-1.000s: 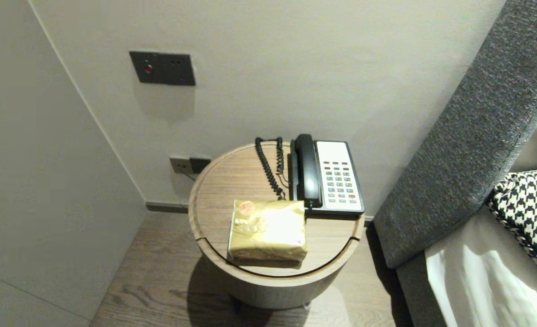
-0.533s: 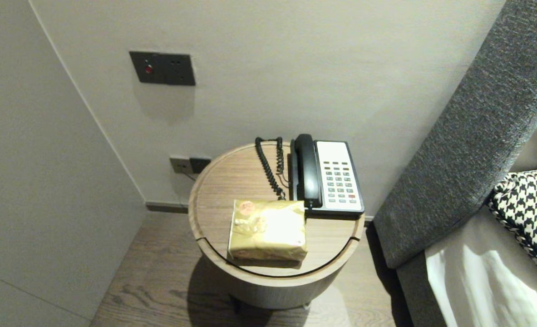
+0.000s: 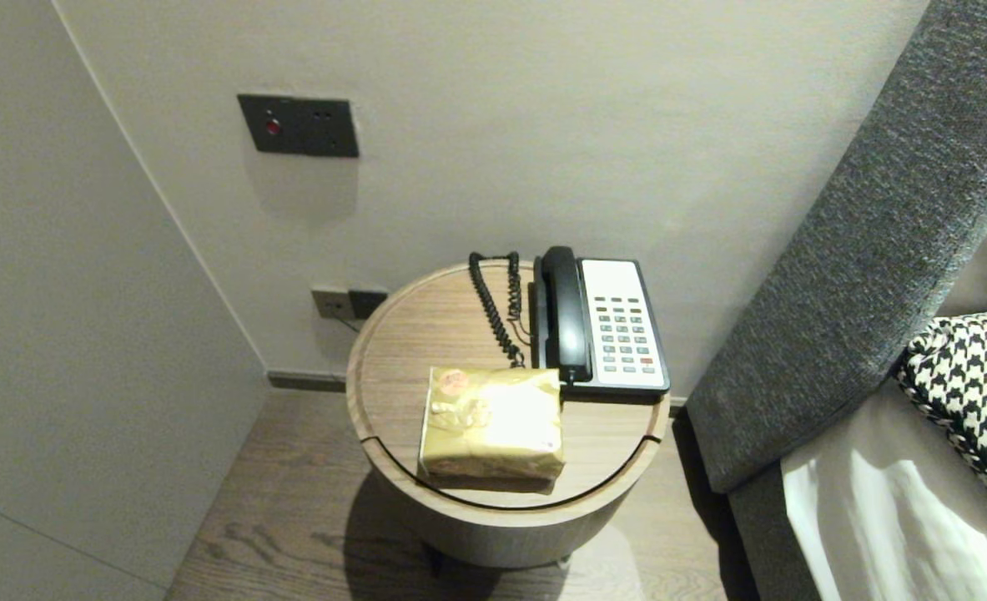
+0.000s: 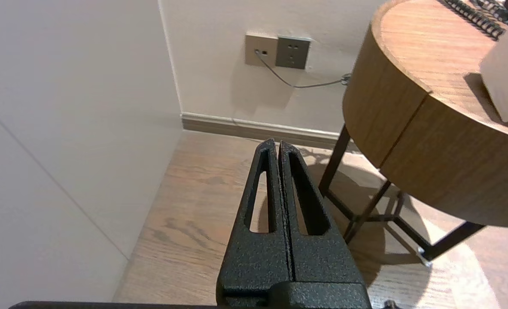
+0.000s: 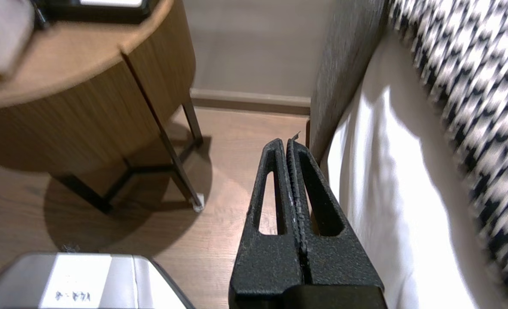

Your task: Open the nightstand drawer

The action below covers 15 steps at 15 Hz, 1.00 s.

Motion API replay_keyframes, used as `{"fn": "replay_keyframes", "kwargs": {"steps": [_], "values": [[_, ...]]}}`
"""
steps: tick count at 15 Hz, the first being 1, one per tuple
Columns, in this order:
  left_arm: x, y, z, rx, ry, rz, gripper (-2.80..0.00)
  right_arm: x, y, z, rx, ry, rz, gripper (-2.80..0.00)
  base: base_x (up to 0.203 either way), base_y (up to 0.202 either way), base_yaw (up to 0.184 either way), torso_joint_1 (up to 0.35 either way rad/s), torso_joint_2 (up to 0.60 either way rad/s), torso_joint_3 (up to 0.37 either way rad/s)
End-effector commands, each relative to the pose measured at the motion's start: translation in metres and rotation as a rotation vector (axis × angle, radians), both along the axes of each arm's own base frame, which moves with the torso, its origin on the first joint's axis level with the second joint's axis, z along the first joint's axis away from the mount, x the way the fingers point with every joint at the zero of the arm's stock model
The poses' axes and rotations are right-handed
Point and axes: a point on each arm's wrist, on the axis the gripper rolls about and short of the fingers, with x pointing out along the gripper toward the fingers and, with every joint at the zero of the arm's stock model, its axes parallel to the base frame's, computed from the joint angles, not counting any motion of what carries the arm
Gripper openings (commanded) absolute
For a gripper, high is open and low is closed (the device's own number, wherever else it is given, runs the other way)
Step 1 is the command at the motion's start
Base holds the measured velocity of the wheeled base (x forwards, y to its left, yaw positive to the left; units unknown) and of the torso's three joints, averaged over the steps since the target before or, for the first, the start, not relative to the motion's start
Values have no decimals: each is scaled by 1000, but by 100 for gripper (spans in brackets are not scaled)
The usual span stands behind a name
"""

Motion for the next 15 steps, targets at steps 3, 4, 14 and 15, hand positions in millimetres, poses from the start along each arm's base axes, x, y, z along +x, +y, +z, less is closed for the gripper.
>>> {"fn": "replay_keyframes", "kwargs": {"steps": [3,4,14,15], "values": [[0,0,0,0,-2,1,-280,30,1,58,-1,75,10,-280,0,0,0,0,0,0],[0,0,0,0,-4,0,-280,35,1,67,-1,77,10,-280,0,0,0,0,0,0],[0,0,0,0,-2,1,-280,127,9,133,191,221,26,-280,0,0,0,0,0,0],[0,0,0,0,-2,1,-280,142,18,136,247,257,56,-280,0,0,0,0,0,0]]}}
